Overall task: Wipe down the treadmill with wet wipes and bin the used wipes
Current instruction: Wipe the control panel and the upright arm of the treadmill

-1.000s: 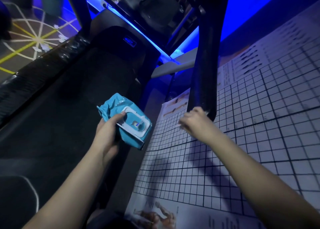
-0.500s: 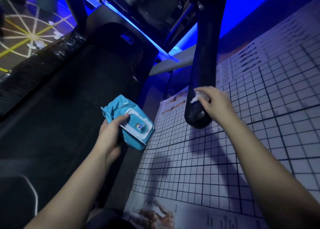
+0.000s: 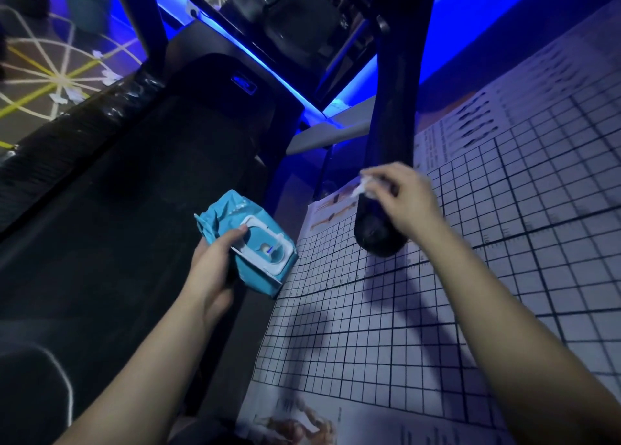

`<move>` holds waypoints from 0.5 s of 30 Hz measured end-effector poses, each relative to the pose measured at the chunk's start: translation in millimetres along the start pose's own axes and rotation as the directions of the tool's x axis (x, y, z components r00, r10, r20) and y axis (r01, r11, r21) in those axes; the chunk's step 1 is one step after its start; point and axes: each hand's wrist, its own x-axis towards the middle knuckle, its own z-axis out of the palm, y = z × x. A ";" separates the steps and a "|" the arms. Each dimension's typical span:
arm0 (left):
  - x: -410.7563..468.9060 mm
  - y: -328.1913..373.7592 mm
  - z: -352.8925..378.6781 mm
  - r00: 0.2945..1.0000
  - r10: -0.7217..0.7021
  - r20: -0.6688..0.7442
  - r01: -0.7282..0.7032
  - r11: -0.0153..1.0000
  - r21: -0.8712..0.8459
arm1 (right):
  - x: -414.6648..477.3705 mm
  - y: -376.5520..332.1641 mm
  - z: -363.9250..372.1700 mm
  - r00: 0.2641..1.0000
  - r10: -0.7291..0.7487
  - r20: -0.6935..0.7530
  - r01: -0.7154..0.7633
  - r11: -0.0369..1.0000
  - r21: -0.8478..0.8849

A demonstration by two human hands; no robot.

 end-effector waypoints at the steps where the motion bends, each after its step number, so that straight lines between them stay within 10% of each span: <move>1: -0.2 -0.5 0.1 1.000 0.003 -0.002 -0.003 1.000 0.001 | 11.0 5.7 -7.5 0.999 0.034 -0.017 -0.035 0.998 -0.055; 7: 1.7 -5.2 -1.3 1.000 -0.010 -0.009 0.010 1.000 -0.002 | 24.4 46.6 -8.9 0.984 0.153 0.086 -0.120 0.945 -0.303; 15: 7.5 -5.4 6.3 0.999 -0.002 0.045 0.004 0.999 -0.044 | -33.7 -3.7 13.5 0.820 0.078 0.567 0.278 0.811 -0.515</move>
